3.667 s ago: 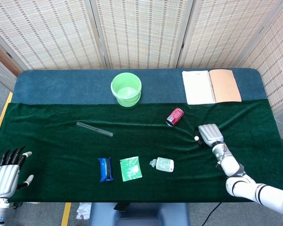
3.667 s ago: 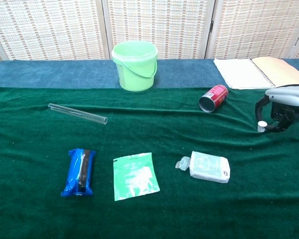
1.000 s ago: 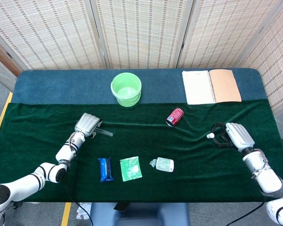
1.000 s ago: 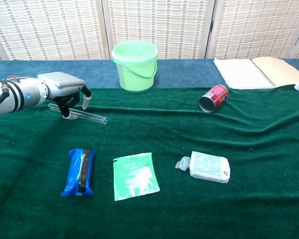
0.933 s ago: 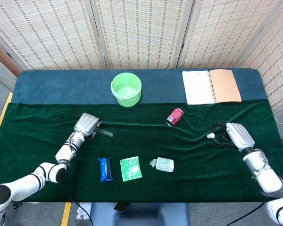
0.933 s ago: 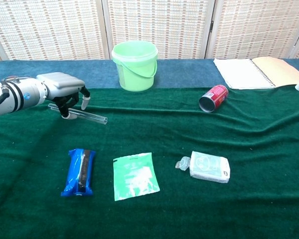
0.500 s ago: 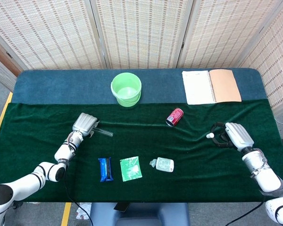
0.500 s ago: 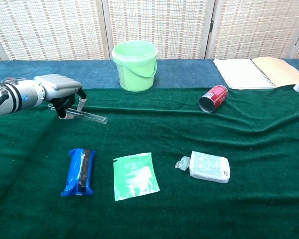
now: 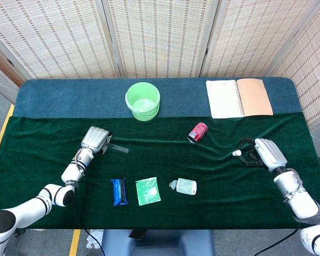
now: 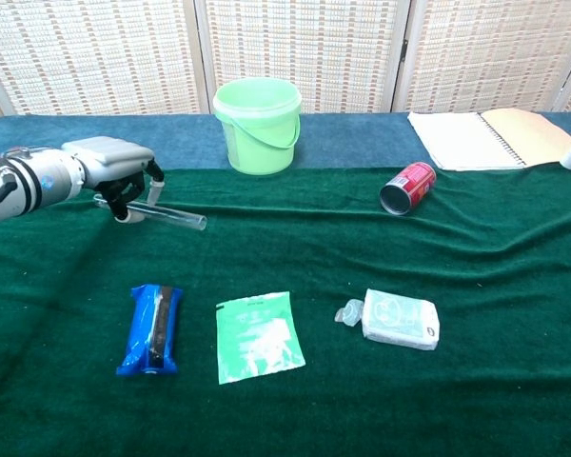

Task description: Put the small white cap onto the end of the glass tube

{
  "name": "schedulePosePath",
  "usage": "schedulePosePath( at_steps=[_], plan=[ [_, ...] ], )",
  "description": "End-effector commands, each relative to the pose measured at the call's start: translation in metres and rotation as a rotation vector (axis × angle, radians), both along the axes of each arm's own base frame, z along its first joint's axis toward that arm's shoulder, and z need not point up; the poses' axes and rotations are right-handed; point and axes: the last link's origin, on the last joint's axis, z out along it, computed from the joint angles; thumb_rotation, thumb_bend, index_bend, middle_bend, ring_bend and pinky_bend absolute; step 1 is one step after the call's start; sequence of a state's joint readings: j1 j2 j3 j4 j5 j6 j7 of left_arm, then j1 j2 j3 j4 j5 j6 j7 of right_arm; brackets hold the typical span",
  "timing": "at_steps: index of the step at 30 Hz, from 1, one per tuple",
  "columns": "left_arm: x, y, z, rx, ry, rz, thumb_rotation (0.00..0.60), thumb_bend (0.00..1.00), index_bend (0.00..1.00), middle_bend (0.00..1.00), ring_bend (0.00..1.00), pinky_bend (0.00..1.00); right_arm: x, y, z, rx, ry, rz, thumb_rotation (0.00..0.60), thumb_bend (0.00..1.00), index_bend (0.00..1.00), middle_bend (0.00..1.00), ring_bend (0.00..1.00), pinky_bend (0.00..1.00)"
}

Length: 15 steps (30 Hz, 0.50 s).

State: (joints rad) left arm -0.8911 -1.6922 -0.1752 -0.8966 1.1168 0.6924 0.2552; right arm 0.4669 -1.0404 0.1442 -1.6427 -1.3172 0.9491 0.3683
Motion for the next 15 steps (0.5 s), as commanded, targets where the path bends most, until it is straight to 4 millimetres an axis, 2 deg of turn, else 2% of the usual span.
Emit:
schedulePosePath(
  at_steps=[1, 8, 15],
  plan=[
    [0.007, -0.004, 0.008, 0.003, -0.102, 0.016, 0.6, 0.41, 0.69, 0.87, 0.78, 0.78, 0.01, 0.0, 0.002, 0.004, -0.025, 0.032, 0.6, 0.62, 0.73, 0.99, 1.0, 1.0],
    [0.035, -0.026, 0.019, -0.064, -0.309, 0.05, 0.6, 0.42, 0.7, 0.87, 0.78, 0.78, 0.047, -0.002, -0.001, 0.049, -0.104, 0.134, 0.6, 0.62, 0.73, 0.99, 1.0, 1.0],
    [0.071, -0.052, 0.023, -0.182, -0.499, 0.111, 0.6, 0.43, 0.7, 0.87, 0.78, 0.78, 0.089, -0.009, -0.012, 0.107, -0.15, 0.246, 0.6, 0.62, 0.73, 0.99, 1.0, 1.0]
  ],
)
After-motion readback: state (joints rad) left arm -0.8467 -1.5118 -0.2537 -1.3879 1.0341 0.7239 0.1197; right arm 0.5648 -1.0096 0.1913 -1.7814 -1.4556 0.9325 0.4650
